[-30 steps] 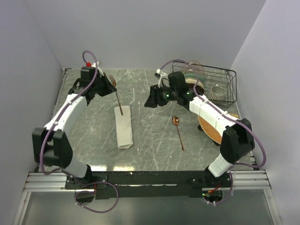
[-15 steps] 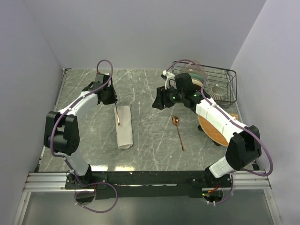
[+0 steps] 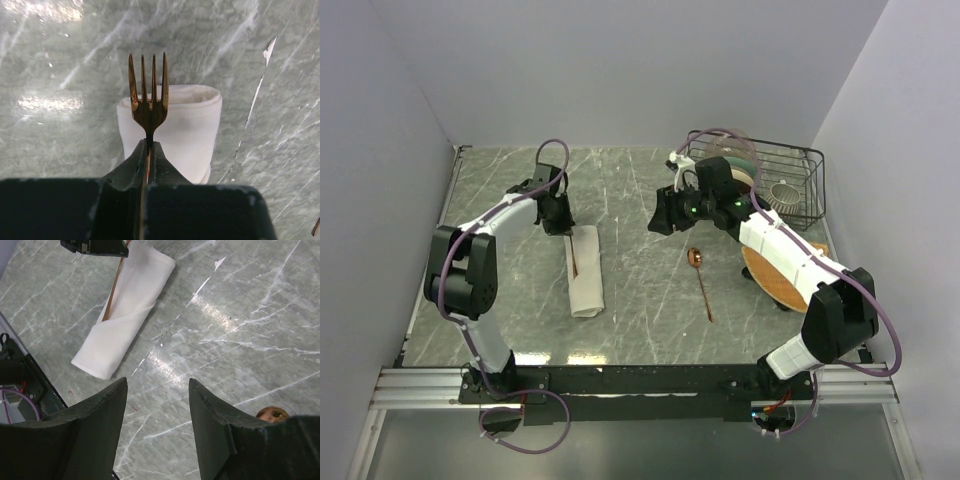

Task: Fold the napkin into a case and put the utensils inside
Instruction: Insert the fork into the folded napkin.

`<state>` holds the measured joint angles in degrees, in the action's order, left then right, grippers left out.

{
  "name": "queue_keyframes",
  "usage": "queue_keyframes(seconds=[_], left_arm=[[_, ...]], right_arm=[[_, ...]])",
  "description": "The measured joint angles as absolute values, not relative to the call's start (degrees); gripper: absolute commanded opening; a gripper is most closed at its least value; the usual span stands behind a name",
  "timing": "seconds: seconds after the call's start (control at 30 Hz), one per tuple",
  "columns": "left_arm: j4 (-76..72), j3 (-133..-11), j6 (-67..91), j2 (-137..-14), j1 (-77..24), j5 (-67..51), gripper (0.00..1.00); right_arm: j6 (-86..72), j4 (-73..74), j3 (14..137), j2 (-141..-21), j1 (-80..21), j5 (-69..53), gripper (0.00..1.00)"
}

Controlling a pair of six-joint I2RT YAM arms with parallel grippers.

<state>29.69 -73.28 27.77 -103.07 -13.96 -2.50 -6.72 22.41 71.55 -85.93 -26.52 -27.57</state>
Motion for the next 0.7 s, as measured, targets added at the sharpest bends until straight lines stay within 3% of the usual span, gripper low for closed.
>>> queue_keyframes(seconds=[0.7], left_arm=[[32.6, -67.7, 29.9, -98.8, -17.3, -5.0, 0.01]], right_arm=[[-6.4, 22.6, 70.1, -84.8, -26.4, -28.1, 0.60]])
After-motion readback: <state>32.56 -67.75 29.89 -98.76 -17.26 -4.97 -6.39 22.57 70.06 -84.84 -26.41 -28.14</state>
